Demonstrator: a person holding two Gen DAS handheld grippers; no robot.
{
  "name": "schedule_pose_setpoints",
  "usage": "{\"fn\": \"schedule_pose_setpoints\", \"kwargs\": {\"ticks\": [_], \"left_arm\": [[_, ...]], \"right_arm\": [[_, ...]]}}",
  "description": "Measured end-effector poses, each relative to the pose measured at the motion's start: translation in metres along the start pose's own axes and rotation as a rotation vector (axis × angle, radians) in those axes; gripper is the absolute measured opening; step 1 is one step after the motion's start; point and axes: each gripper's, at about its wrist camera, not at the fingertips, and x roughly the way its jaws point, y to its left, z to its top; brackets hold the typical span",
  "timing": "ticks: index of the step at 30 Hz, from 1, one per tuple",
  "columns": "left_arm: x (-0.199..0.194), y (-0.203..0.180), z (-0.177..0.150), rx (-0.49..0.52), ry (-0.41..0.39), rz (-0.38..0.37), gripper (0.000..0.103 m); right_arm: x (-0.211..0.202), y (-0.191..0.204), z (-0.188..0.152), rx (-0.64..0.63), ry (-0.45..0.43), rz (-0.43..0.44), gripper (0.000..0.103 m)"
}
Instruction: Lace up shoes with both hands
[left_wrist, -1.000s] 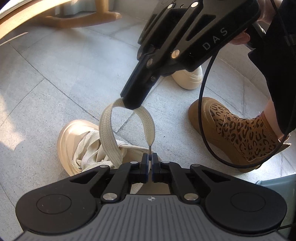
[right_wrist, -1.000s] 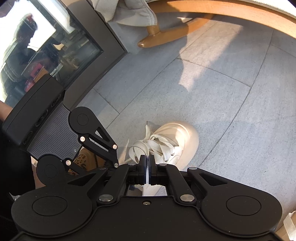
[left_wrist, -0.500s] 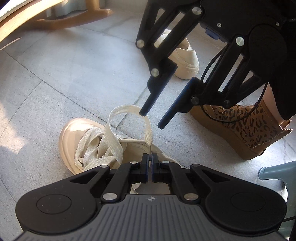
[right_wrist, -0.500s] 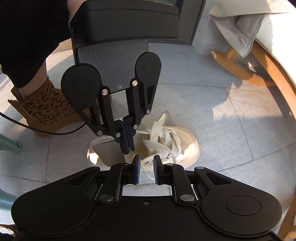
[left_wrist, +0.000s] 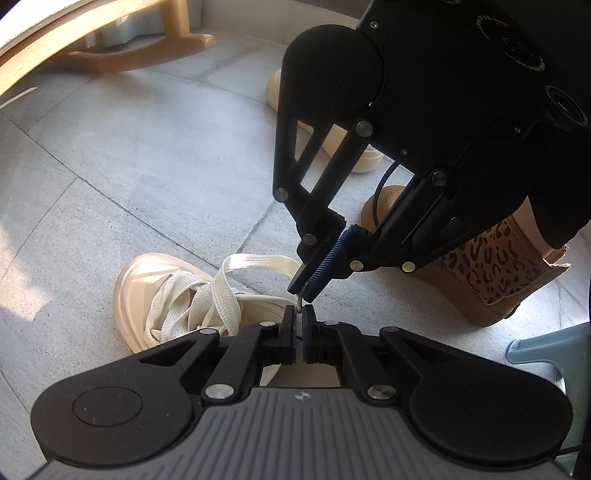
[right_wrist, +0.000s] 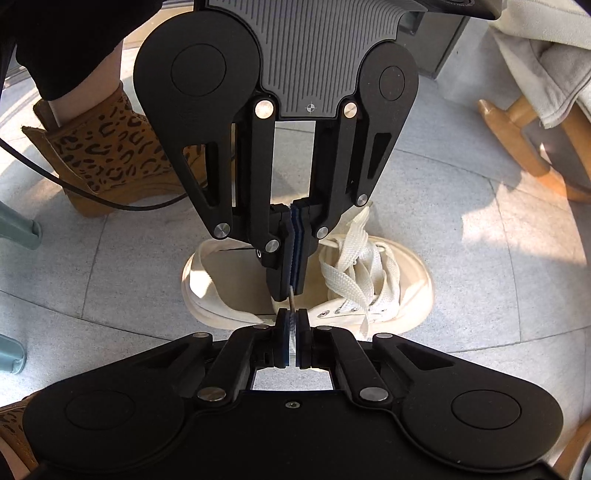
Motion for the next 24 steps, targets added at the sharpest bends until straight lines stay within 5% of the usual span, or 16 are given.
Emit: {"fn": "schedule_pose_setpoints", "kwargs": {"ticks": [24], "left_arm": [[0.019, 0.011, 0.006, 0.020, 0.029, 0.063, 0.002]], "right_arm": [[0.036, -0.010, -0.003, -0.021, 0.095, -0.071, 0.001]]}}
